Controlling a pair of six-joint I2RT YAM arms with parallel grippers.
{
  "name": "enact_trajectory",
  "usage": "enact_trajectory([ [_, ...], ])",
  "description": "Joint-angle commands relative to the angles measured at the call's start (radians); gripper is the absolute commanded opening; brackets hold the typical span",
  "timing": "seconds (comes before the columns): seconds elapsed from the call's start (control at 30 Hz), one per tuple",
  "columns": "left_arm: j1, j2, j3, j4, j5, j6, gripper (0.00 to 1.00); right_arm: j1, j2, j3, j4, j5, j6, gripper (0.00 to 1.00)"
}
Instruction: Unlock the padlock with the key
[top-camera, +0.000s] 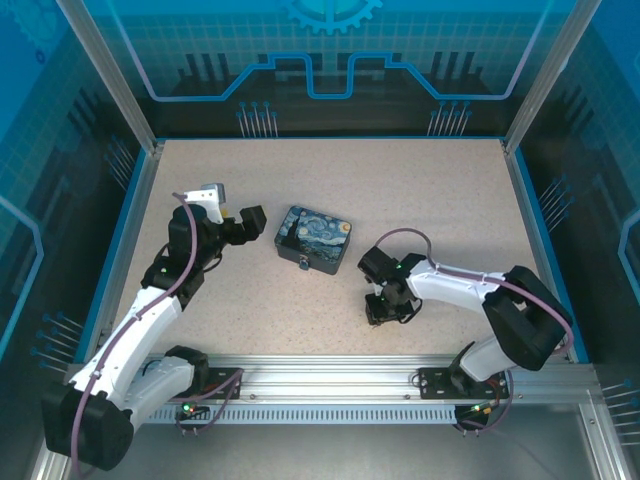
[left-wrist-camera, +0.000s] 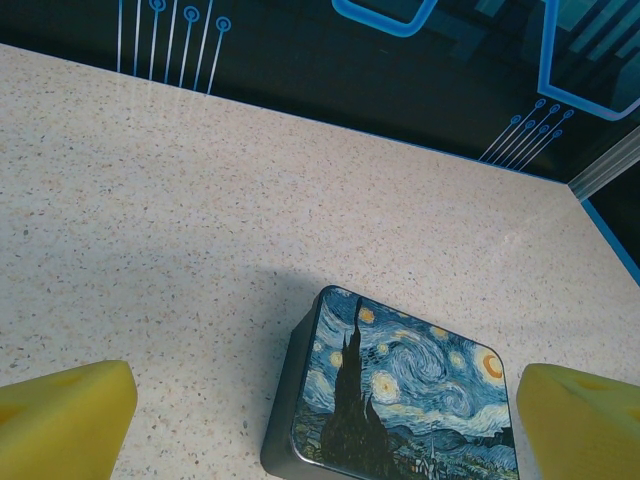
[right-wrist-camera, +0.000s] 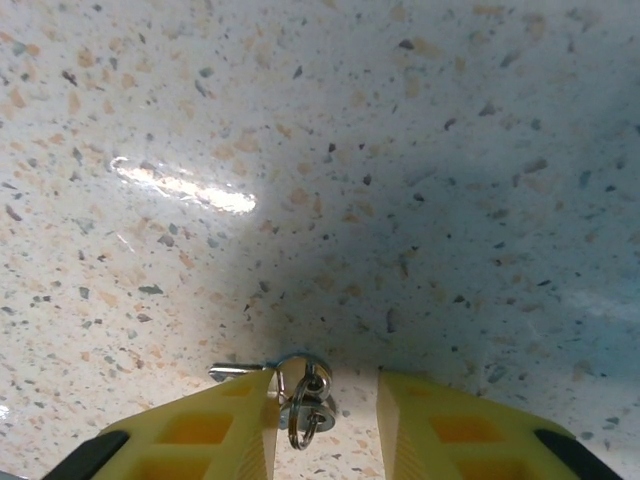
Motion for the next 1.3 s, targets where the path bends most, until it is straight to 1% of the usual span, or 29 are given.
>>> enact_trajectory([
  [0.0,0.010,-0.022,0.023,-0.006,0.009,0.033,0.99,0.038,0.052,0.033,-0.020,0.007,0.011,0.31],
  [0.23,0.009,-0.029,0.020,-0.015,0.000,0.043,0.99,0.077,0.131,0.063,-0.009,0.006,0.040,0.23],
  [0.37,0.009,-0.033,0.023,-0.020,-0.006,0.051,0.99,0.096,0.167,0.077,-0.020,0.010,0.049,0.11],
  [0.5,0.009,-0.035,0.025,-0.027,-0.009,0.057,0.99,0.091,0.151,0.074,-0.027,0.015,0.047,0.01],
  [0.73,0.009,-0.042,0.026,-0.032,-0.008,0.059,0.99,0.049,0.076,0.072,-0.033,0.013,0.018,0.00],
  [0.87,0.009,-0.051,0.023,-0.032,0.015,0.060,0.99,0.009,0.014,0.044,-0.005,-0.016,0.014,0.00],
  [1.13,0.008,-0.067,0.019,-0.036,0.153,0.064,0.99,-0.083,-0.136,-0.027,0.108,-0.117,0.045,0.00],
  [1.27,0.008,-0.051,0.016,-0.014,0.238,0.005,0.99,-0.119,-0.219,-0.034,0.147,-0.117,0.041,0.00],
])
